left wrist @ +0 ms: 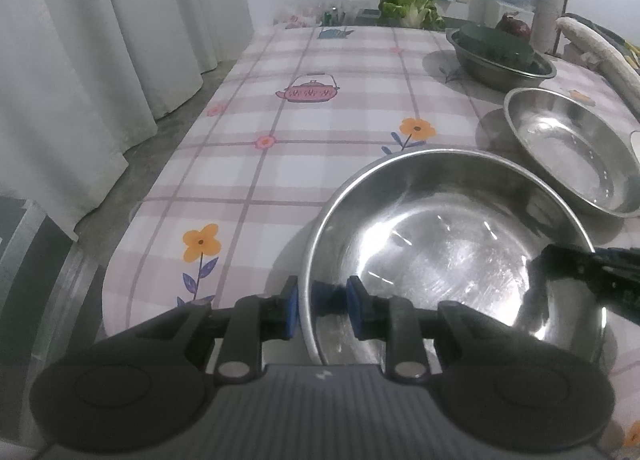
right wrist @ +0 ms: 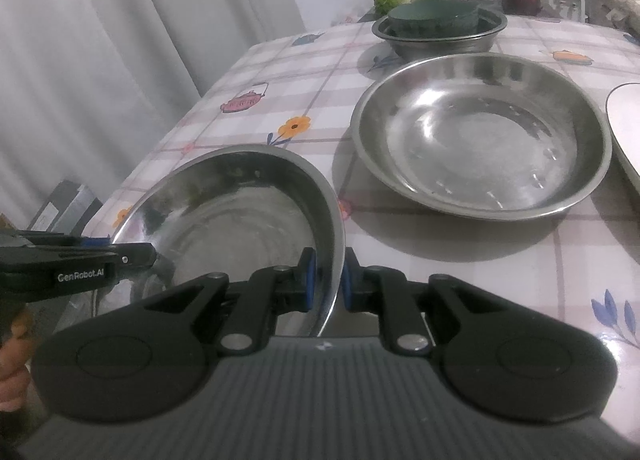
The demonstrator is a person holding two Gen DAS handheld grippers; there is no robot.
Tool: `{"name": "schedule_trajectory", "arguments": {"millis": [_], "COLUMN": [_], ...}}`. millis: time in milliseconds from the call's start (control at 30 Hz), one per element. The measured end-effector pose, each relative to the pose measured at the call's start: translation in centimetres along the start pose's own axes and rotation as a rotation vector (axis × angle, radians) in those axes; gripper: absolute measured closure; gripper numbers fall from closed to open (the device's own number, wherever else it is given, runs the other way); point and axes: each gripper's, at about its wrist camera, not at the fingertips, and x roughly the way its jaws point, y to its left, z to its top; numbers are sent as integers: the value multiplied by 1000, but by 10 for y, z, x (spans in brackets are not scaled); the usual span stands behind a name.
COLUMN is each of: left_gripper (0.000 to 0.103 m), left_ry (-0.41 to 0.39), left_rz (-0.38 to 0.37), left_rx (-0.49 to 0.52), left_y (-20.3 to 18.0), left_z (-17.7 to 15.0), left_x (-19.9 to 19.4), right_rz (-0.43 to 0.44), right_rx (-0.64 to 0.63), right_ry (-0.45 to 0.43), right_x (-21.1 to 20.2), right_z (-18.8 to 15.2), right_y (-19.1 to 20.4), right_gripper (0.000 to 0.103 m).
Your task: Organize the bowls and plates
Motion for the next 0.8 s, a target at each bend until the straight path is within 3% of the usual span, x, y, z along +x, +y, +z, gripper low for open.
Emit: {"name": "schedule_trajectory", "arguments": {"millis": [800], "left_gripper": [78], "left_ry": [4], "left_rz": [-44], "left_rx": [-17], "left_y": [7], "left_z": [-16], "left_x": [-3], "right_rz": [-16], "right_rx": [-10], "right_ry": [-7], "right_x": [-9], "right_z": [-6], "right_y": [-3], "right_gripper": [90]}}
